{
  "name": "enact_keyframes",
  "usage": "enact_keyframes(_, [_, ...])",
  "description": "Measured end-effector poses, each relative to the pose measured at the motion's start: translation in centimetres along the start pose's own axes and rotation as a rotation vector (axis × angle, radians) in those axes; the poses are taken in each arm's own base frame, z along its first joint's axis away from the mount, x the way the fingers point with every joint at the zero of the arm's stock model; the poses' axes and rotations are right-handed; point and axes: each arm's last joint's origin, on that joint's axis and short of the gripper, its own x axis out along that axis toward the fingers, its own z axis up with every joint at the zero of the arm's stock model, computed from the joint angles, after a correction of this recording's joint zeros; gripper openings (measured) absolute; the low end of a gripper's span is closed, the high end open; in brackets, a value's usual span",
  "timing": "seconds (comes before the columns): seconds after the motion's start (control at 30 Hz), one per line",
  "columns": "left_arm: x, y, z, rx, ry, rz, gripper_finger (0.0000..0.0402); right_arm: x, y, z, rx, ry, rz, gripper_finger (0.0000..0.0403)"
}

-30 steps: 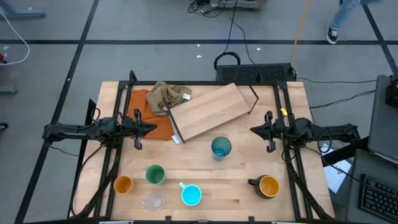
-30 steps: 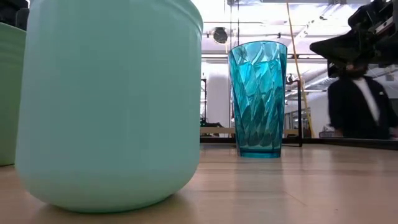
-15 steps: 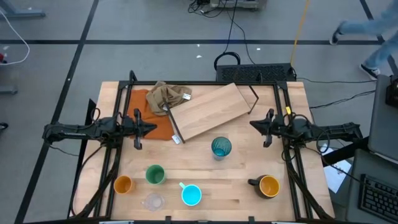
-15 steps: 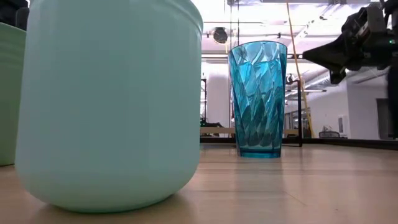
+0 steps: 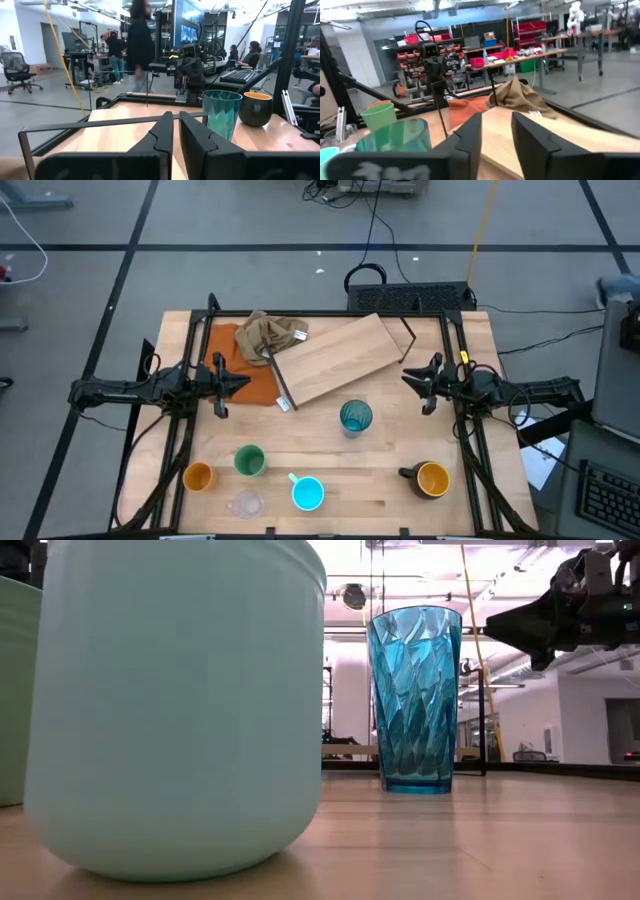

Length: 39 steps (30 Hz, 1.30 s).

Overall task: Stack small to large cups/mugs on shelf
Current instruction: Put the blue cup on the shelf

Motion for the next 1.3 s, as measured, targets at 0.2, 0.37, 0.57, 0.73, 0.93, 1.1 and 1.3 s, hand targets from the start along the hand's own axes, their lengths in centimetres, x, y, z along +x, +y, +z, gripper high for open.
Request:
enact_keyframes(0.2, [0.0, 0.0, 0.0, -0.026, 0.001, 0.000, 0.0033, 0.0, 0.1, 0.5, 0.004, -0.051, 0.007, 0.0133])
enact_keyframes(0.37, [0.0, 0.0, 0.0, -0.027, 0.001, 0.000, 0.0033, -0.1, 0.1, 1.1, 0.015, -0.106, 0.013, 0.0132])
enact_keyframes(0.57, [0.0, 0.0, 0.0, -0.044, 0.002, -0.001, 0.0033, 0.0, 0.1, 0.8, 0.013, -0.084, 0.016, 0.0131])
enact_keyframes(0.73, [0.0, 0.0, 0.0, -0.044, 0.002, -0.001, 0.0033, 0.0, 0.2, 0.5, 0.000, -0.045, 0.044, 0.0134])
enact_keyframes(0.93, [0.0, 0.0, 0.0, -0.031, 0.002, -0.001, 0.0033, 0.0, 0.2, 0.6, 0.030, -0.052, 0.060, 0.0148])
enact_keyframes(1.1, [0.0, 0.0, 0.0, -0.028, 0.002, -0.002, 0.0033, 0.0, 0.2, 0.6, 0.028, -0.054, 0.060, 0.0150])
enact_keyframes(1.3, [0.0, 0.0, 0.0, -0.028, 0.002, -0.002, 0.0033, 0.0, 0.2, 0.6, 0.025, -0.057, 0.060, 0.0150])
